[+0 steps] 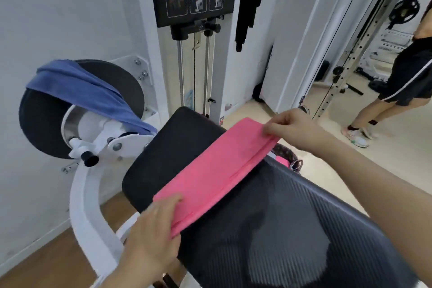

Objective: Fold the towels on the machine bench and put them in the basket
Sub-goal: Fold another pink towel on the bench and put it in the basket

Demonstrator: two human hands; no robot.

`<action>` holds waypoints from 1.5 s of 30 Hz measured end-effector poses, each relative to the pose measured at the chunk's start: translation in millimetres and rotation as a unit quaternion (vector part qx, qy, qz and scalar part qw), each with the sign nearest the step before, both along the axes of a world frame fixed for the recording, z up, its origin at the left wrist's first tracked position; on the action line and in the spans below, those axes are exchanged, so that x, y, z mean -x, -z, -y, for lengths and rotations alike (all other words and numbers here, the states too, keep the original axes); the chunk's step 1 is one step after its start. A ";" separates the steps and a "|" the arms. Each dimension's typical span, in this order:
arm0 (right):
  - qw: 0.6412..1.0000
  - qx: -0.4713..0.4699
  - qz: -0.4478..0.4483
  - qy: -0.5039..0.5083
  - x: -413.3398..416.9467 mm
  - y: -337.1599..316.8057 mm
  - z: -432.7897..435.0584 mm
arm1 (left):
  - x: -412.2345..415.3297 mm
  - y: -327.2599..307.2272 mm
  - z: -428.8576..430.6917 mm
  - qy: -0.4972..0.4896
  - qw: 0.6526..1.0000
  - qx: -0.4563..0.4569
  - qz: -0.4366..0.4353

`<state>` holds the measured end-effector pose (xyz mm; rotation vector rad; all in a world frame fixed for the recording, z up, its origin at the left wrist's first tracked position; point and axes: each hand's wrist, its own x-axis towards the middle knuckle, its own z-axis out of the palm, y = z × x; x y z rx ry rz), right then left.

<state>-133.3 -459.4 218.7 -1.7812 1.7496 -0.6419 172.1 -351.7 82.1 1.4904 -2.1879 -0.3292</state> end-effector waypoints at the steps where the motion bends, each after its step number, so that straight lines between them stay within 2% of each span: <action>1: 0.998 0.001 -0.066 -0.017 1.4 19.1 -4.7 | 9.4 25.0 -15.8 0.001 0.998 -0.027 0.048; 3: 0.986 0.021 -0.159 -0.055 4.4 49.6 -17.4 | 24.6 64.0 -41.4 0.002 0.992 -0.070 0.103; 6: 0.980 0.063 -0.166 -0.088 10.4 68.8 -32.1 | 42.1 86.2 -63.4 0.027 0.983 -0.096 0.153; 11: 0.968 0.081 -0.192 -0.138 14.8 75.9 -44.0 | 59.2 76.9 -76.6 0.018 0.977 -0.111 0.183; 16: 0.961 0.036 -0.230 -0.146 24.2 79.2 -60.6 | 57.9 76.6 -86.6 0.016 0.972 -0.108 0.210; 19: 0.955 -0.012 -0.260 -0.142 21.4 73.0 -62.5 | 57.1 68.4 -90.7 0.027 0.965 -0.162 0.205; 21: 0.956 -0.009 -0.267 -0.118 11.3 68.0 -58.4 | 57.2 66.2 -92.2 0.049 0.970 -0.170 0.169; 23: 0.953 0.023 -0.289 -0.082 0.1 65.9 -51.0 | 56.6 65.8 -93.7 0.056 0.972 -0.216 0.068; 25: 0.951 0.041 -0.304 -0.041 -7.6 66.2 -40.1 | 54.3 61.2 -92.3 0.012 0.974 -0.222 -0.044; 27: 0.966 0.035 -0.256 -0.008 -13.0 66.1 -28.0 | 48.4 61.2 -86.5 -0.033 0.980 -0.184 -0.070; 29: 0.981 0.013 -0.195 0.009 -18.8 65.5 -16.2 | 47.3 62.6 -78.4 -0.065 0.991 -0.112 -0.038; 31: 0.985 -0.018 -0.169 0.012 -26.0 64.3 -5.9 | 56.2 59.5 -69.7 -0.059 0.994 -0.090 -0.015; 36: 0.992 -0.066 -0.102 0.031 -32.4 70.2 12.6 | 91.8 44.5 -45.4 0.006 0.990 -0.114 0.084; 40: 0.993 -0.074 -0.059 0.068 -29.0 76.1 16.6 | 101.5 35.9 -32.6 0.015 0.986 -0.132 0.104; 42: 0.991 -0.054 -0.097 0.071 -30.1 77.2 12.2 | 101.9 34.7 -31.7 0.024 0.983 -0.141 0.116; 44: 0.980 0.025 -0.186 0.063 -36.1 76.6 2.5 | 100.8 32.0 -30.8 0.033 0.980 -0.147 0.129; 45: 0.976 0.072 -0.198 0.053 -41.6 76.1 -3.1 | 100.1 30.8 -28.9 0.035 0.980 -0.150 0.124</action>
